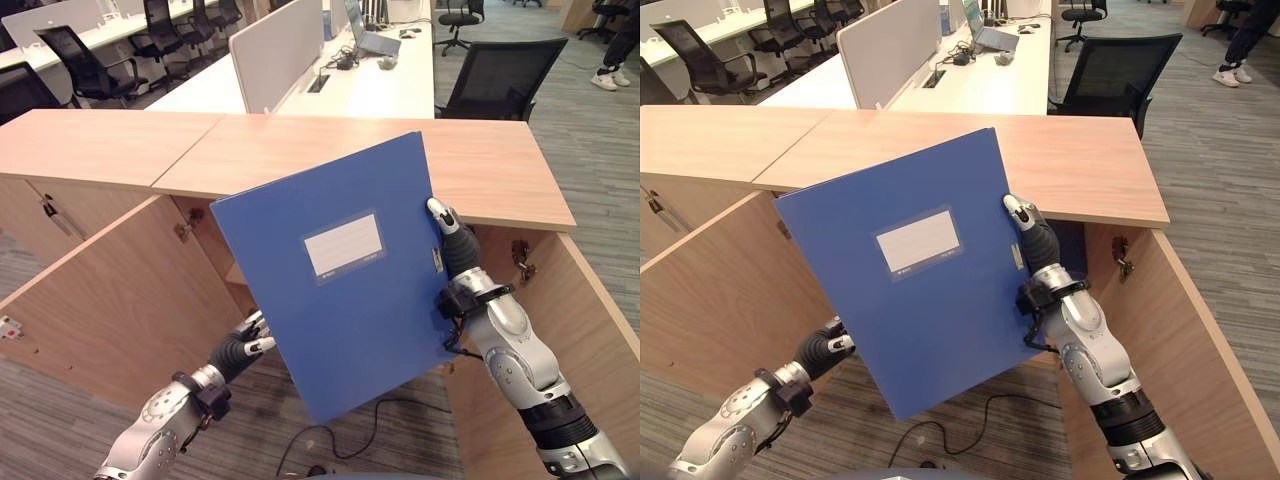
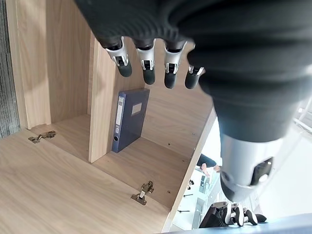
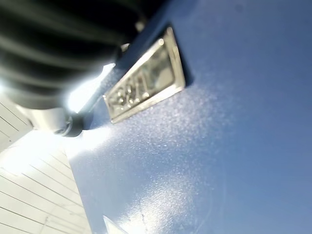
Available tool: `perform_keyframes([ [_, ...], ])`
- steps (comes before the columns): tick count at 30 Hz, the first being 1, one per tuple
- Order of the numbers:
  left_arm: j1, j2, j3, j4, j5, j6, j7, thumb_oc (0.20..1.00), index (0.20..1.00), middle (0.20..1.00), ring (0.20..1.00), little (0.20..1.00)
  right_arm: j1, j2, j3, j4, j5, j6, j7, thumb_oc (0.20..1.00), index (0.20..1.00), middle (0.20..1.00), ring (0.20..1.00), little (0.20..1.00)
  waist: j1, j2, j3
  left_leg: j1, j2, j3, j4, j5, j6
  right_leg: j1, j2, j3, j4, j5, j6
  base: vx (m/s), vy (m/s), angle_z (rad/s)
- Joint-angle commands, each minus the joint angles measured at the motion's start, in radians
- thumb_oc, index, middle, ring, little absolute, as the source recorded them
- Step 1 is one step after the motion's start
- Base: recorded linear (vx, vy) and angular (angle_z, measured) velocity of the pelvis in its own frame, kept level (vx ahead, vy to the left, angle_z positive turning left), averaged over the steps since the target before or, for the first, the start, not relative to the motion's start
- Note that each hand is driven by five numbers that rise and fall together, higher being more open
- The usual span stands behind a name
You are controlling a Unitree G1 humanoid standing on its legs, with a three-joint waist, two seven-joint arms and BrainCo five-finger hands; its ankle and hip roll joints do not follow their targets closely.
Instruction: Put the empty folder in the office cabinet
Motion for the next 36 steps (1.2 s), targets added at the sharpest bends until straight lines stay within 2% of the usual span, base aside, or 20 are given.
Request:
perform_keyframes([
  [1, -0.059, 0.055, -0.009, -0.062, -0.029, -0.037, -0.015, 1.000, 1.000, 1.000, 1.000, 1.000, -0.115, 0.036, 0.005, -0.020, -0.003, -0.059, -0.008, 0.200, 0.200, 0.200, 0.200, 0.200, -0.010, -0.068, -0.040, 0.003, -0.042, 0.034, 0.002, -0.063, 0.033, 0.012, -0.091, 0.113, 0.013, -0.031, 0.046, 0.00, 0.000, 0.00],
  [18, -0.025, 0.044, 0.070, -0.026, -0.024, -0.042, -0.012, 1.000, 1.000, 1.000, 1.000, 1.000, -0.136, 0.006, -0.070, 0.012, -0.041, -0.072, -0.037, 0.200, 0.200, 0.200, 0.200, 0.200, -0.007, -0.069, -0.042, 0.002, -0.047, 0.035, 0.002, -0.063, 0.036, 0.012, -0.093, 0.116, 0.012, -0.030, 0.045, 0.00, 0.000, 0.00],
  [31, -0.014, 0.077, 0.109, -0.064, -0.057, -0.038, -0.037, 1.000, 1.000, 1.000, 1.000, 1.000, -0.188, -0.022, -0.112, 0.073, -0.081, -0.087, -0.068, 0.200, 0.200, 0.200, 0.200, 0.200, -0.002, -0.069, -0.044, 0.005, -0.047, 0.035, 0.002, -0.065, 0.037, 0.014, -0.093, 0.118, 0.011, -0.030, 0.044, 0.00, 0.000, 0.00],
  [36, -0.008, 0.061, 0.108, -0.089, -0.089, -0.037, -0.034, 1.000, 1.000, 1.000, 1.000, 1.000, -0.204, -0.043, -0.128, 0.083, -0.101, -0.094, -0.081, 0.200, 0.200, 0.200, 0.200, 0.200, 0.001, -0.070, -0.043, 0.005, -0.048, 0.031, 0.002, -0.065, 0.037, 0.016, -0.093, 0.115, 0.012, -0.032, 0.044, 0.00, 0.000, 0.00],
])
